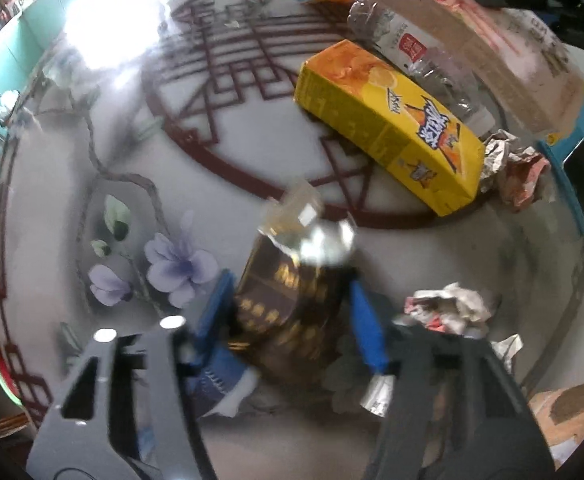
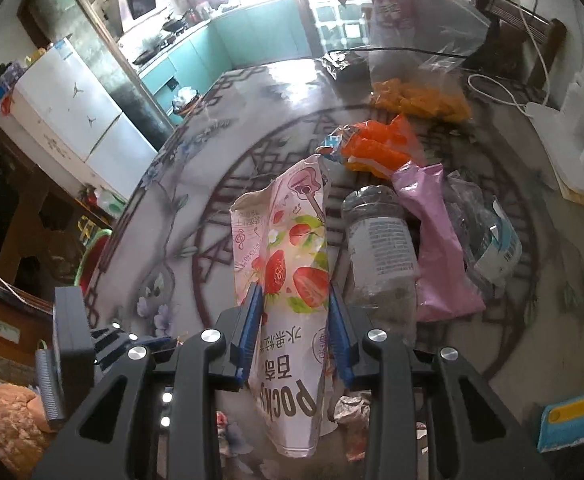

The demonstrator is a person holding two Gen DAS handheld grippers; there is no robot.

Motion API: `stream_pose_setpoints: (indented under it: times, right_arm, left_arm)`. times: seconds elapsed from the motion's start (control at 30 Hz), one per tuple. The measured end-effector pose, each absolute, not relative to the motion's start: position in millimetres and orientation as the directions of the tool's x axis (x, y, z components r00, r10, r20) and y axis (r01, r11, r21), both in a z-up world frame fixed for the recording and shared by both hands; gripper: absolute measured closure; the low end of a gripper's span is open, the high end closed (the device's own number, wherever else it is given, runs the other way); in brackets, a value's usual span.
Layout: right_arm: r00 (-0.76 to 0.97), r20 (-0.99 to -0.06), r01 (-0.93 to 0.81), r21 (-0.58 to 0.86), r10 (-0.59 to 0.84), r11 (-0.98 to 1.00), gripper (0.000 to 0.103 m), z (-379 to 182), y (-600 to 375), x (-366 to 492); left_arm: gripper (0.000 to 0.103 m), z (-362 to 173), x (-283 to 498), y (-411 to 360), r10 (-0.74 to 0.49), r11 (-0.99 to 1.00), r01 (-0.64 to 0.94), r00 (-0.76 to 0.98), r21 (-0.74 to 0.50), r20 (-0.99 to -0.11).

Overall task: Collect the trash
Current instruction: 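Grasp brown Baisha pack with left tool while right tool grasps pink snack bag, then carry pack and snack bag to the red bucket and release them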

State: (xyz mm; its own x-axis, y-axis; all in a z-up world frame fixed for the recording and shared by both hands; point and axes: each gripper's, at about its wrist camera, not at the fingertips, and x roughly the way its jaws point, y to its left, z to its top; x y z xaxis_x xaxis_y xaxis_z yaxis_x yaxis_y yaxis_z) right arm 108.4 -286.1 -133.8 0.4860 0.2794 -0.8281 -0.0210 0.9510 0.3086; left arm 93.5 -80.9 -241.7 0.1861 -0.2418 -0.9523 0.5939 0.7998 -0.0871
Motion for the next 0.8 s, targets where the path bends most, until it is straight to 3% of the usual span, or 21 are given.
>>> stream_pose_setpoints:
  times: [0.13, 0.47, 0.8]
  right_arm:
    - [0.536, -0.799, -0.016, 0.314, 0.273, 0.949, 0.071, -114.4, -276.1, 102.0]
    - [0.681, -0.708, -0.084, 0.179, 0.188, 0.98, 0.071, -56.0, -208.6, 91.2]
    - [0.692, -0.691, -0.175, 0.124, 0.211, 0.977, 0.071, -42.8, -145.5, 94.4]
  left_arm:
    - [0.06, -228.4, 98.6, -70.8, -0.267, 0.845, 0.524, 0.232, -0.111, -0.935]
    - [0.059, -121.9, 101.6, -11.8, -0.258, 0.949, 0.297, 0.527, -0.109, -0.81]
    - [0.059, -77.2, 101.4, 51.0, -0.212, 0.977, 0.16, 0.624, -0.143, -0.752]
